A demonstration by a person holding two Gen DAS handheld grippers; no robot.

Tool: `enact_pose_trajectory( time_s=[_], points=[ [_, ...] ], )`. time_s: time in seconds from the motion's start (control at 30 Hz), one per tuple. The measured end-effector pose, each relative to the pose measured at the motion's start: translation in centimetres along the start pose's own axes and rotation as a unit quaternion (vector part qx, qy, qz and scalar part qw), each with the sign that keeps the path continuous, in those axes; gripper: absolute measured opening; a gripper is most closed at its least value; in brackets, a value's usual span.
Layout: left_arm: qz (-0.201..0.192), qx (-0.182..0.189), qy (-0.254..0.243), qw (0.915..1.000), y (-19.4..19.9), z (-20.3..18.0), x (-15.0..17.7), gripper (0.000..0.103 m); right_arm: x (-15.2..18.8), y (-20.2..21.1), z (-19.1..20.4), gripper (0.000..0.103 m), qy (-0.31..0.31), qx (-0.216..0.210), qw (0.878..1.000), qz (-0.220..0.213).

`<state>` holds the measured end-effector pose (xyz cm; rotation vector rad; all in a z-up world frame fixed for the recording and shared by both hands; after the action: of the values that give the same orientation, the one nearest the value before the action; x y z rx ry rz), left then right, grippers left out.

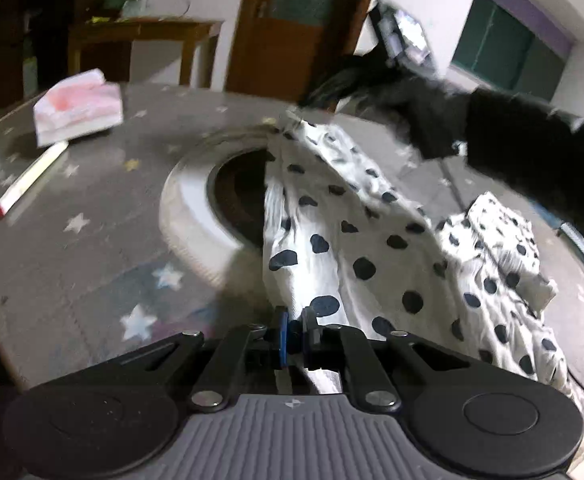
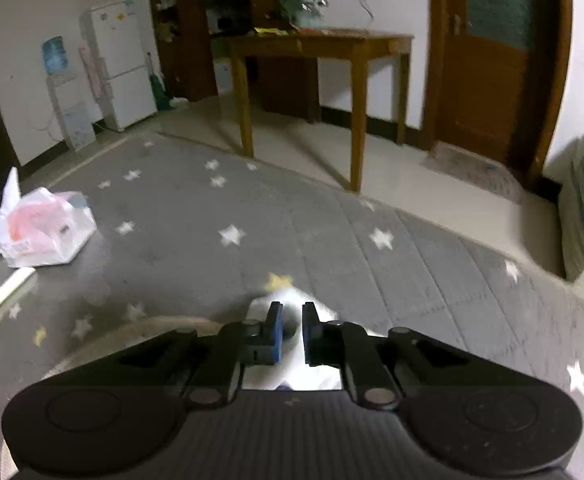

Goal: Fold clothes

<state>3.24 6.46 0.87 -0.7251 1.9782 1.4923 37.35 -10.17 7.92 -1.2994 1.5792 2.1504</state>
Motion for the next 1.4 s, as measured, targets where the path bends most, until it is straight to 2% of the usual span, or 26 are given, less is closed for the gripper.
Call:
enact_pose_trajectory(
  time_s=[0.13, 0.2, 0.27, 0.37, 0.53, 0.63, 0.7, 0.83, 1.13, 1.27, 1.4],
  points=[
    [-0.008, -0.006, -0.017, 0.9998, 1.0, -0.5, -0.1, 0.014, 0.8, 3.6, -1.1, 0.012, 0.020, 0.006, 1.000, -0.001],
    [-0.021, 0.001, -0.025, 0.9995, 1.3, -1.0, -0.7, 0.014, 2.5, 6.1, -3.4, 0.016, 0.021, 0.034, 0.999, 0.013],
    [-0.037, 0.016, -0.033, 0.9987, 2.1, -2.1, -1.2, 0.014, 4.6, 8.5, -5.8, 0.023, 0.018, 0.062, 0.997, 0.030],
    [-0.045, 0.053, -0.050, 0.9964, 2.1, -4.2, -1.6, 0.014, 8.8, 11.9, -9.9, 0.023, -0.015, 0.099, 0.993, 0.064],
    [-0.004, 0.132, -0.085, 0.9875, -0.4, -10.2, -0.3, 0.014, 16.6, 15.8, -14.4, 0.024, -0.077, 0.131, 0.982, 0.113],
    [0.033, 0.167, -0.103, 0.9800, -2.3, -13.4, 1.1, 0.014, 19.4, 17.0, -15.9, 0.029, -0.110, 0.136, 0.978, 0.115],
    [0.044, 0.179, -0.110, 0.9767, -2.8, -13.9, 1.5, 0.014, 20.3, 17.5, -16.8, 0.033, -0.127, 0.136, 0.977, 0.104],
    [0.065, 0.203, -0.123, 0.9693, -3.6, -14.9, 2.3, 0.014, 20.0, 17.1, -18.3, 0.033, -0.129, 0.147, 0.977, 0.085],
    [0.110, 0.255, -0.152, 0.9487, -5.4, -17.1, 4.1, 0.014, 15.8, 12.1, -20.4, 0.036, -0.116, 0.174, 0.977, 0.039],
    [0.110, 0.260, -0.148, 0.9480, -5.6, -17.3, 3.9, 0.014, 14.9, 11.0, -20.8, 0.036, -0.111, 0.175, 0.978, 0.026],
    [0.099, 0.252, -0.146, 0.9516, -4.6, -17.1, 3.9, 0.019, 15.4, 12.5, -19.6, 0.038, -0.107, 0.168, 0.980, 0.026]
  ],
)
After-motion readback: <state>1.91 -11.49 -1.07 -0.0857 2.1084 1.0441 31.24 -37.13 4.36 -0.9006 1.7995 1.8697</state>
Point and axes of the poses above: each gripper's, at about its wrist camera, not at the fingertips, and y roughly against the way its jaws point, z to its left, x to its underside, the point moved 5 cm from there along -y, roughly the way its jaws point, and after that the axes turned 1 degree about x, right-handed, at the moved point
